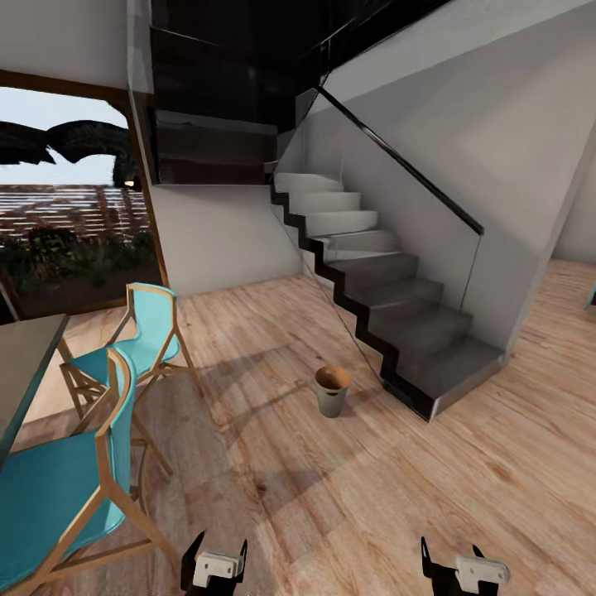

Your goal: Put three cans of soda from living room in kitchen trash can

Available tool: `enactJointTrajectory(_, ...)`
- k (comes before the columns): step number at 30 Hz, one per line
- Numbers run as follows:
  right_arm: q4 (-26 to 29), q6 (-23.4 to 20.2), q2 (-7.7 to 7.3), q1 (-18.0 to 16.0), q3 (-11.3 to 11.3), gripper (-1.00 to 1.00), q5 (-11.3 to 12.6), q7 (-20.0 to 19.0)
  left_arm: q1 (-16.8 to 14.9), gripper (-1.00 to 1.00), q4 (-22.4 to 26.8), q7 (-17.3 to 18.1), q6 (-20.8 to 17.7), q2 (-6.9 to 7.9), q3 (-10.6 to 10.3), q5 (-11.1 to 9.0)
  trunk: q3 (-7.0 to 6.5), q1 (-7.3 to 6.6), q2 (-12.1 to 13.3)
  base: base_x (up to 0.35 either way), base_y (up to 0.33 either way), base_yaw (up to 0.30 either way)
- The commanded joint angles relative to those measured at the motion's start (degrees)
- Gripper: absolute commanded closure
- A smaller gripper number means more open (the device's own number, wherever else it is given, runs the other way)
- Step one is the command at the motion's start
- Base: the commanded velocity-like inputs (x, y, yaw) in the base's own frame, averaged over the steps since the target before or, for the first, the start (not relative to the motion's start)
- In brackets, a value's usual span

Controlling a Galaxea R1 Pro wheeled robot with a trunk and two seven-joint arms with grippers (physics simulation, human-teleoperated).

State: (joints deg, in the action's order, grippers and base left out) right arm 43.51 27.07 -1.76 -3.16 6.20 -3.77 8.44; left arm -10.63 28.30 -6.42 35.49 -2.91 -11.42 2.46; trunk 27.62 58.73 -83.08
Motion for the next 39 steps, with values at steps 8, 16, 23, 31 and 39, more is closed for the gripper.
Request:
enactJointTrajectory(8, 0.00, 0.00, 0.00, 0.00, 0.00, -1.00, -0.01, 0.00, 0.00, -1.00, 0.00, -0.01, 0.01, 0.01, 0.00, 0.00, 0.00, 0.00, 0.00, 0.000, -0.020, 0.237)
enactJointTrajectory(16, 0.00, 0.00, 0.00, 0.00, 0.00, -1.00, -0.01, 0.00, 0.00, -1.00, 0.00, 0.00, 0.01, 0.01, 0.00, 0.00, 0.00, 0.00, 0.00, 0.000, -0.003, 0.243)
enactJointTrajectory(23, 0.00, 0.00, 0.00, 0.00, -0.02, -1.00, -0.01, 0.00, 0.00, -1.00, 0.00, 0.00, -0.12, -0.05, 0.06, 0.00, 0.00, 0.00, 0.00, 0.063, -0.021, 0.115)
enactJointTrajectory(31, 0.00, 0.00, 0.00, 0.00, -0.05, -1.00, -0.01, 0.00, 0.00, -1.00, 0.00, 0.00, -0.24, -0.08, 0.08, 0.02, 0.00, 0.00, 0.00, 0.262, -0.093, 0.013)
enactJointTrajectory(39, 0.00, 0.00, 0.00, 0.00, -0.05, -1.00, -0.01, 0.00, 0.00, -1.00, 0.00, 0.00, -0.25, -0.10, 0.09, 0.03, 0.00, 0.00, 0.00, 0.307, -0.134, 0.001)
